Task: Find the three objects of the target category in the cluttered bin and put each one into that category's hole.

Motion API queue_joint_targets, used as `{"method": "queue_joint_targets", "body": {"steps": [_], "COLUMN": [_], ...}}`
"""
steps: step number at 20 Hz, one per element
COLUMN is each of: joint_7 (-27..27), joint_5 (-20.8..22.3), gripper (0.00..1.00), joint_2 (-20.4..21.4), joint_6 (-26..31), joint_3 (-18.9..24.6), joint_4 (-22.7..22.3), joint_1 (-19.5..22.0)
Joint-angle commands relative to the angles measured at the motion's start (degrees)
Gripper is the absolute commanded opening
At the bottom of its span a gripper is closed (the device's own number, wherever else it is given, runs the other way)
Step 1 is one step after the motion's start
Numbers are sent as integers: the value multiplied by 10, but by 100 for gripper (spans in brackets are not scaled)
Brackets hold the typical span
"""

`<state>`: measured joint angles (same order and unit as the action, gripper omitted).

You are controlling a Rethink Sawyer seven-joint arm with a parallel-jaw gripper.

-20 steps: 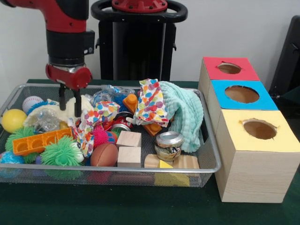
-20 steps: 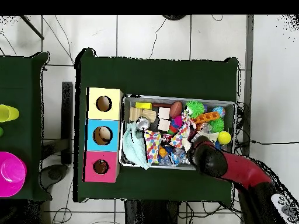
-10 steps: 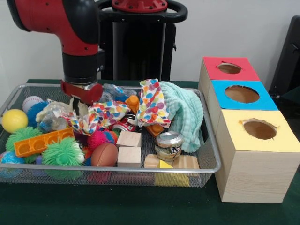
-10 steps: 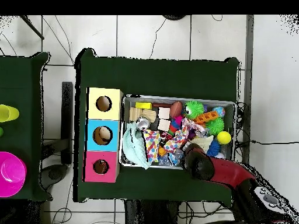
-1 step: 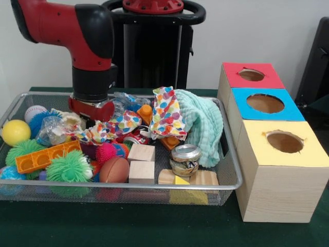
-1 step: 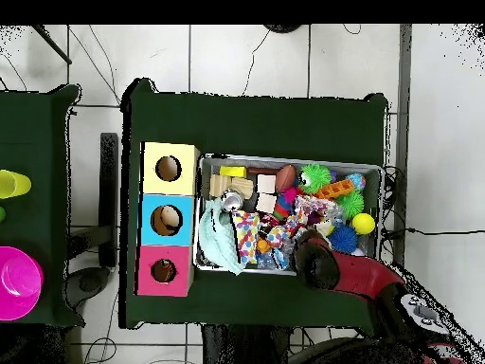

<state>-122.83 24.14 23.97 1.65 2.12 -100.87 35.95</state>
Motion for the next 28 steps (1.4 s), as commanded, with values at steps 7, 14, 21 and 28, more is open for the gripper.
{"method": "queue_joint_targets", "body": {"steps": [7, 14, 21, 28], "joint_7": [-68, -104, -112, -115], "joint_5": [-5, -35, -62, -79], "gripper": [0, 0, 0, 0], "joint_2": [-27, 58, 80, 85], "joint_6": [-1, -19, -38, -65], "joint_3": [-13, 41, 49, 54], "joint_4": [-47, -134, -168, -189], "joint_1": [-54, -70, -88, -93]}}
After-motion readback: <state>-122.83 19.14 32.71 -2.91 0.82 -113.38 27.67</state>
